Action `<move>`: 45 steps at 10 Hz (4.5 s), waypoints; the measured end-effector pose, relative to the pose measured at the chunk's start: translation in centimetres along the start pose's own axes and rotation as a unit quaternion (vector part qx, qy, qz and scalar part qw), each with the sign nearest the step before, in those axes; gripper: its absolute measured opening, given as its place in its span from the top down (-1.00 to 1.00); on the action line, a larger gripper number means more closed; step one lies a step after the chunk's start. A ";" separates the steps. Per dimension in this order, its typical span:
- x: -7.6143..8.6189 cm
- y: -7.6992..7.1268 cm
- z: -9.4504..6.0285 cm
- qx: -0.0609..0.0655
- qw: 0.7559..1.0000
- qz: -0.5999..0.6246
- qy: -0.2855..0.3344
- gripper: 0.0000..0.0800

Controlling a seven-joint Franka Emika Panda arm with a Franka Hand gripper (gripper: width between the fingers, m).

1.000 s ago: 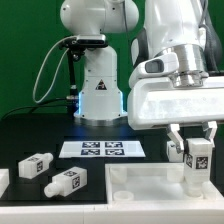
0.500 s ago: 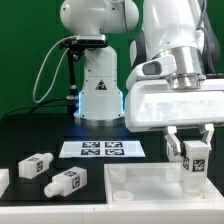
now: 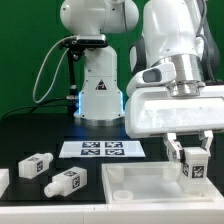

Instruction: Assemble one leg

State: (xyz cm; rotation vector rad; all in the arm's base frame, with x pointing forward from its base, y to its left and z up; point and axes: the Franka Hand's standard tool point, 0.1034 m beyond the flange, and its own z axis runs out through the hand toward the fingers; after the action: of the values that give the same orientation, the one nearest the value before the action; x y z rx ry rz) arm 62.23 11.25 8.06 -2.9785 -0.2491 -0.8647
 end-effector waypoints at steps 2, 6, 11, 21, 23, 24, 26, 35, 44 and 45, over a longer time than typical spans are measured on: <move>0.0 0.0 0.0 -0.001 1.000 0.000 0.005 0.28; -0.1 0.0 0.2 0.003 1.000 0.003 -0.028 -0.32; 1.5 -0.5 0.6 0.022 0.982 0.023 -0.187 -0.62; 0.0 1.1 1.0 -0.010 0.954 0.160 -0.252 0.29; -0.1 0.9 1.0 -0.026 0.942 0.221 -0.251 0.29; 0.0 0.4 1.1 -0.042 0.927 0.279 -0.249 0.29; -0.1 0.0 1.2 -0.072 0.890 0.381 -0.241 0.29; 0.4 -0.4 1.4 -0.071 0.816 0.532 -0.215 -0.34; 1.5 0.3 1.1 0.023 0.979 -0.006 -0.202 -0.62; 1.4 0.2 1.1 0.019 0.979 0.017 -0.203 -0.62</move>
Offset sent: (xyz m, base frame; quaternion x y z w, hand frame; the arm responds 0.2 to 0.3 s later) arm 0.0000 0.0000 0.0000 0.0000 0.0000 0.0000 1.0000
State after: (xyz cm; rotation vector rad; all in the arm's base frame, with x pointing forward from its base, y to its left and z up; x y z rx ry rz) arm 64.04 11.33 7.91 -3.0825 -0.2186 -0.2345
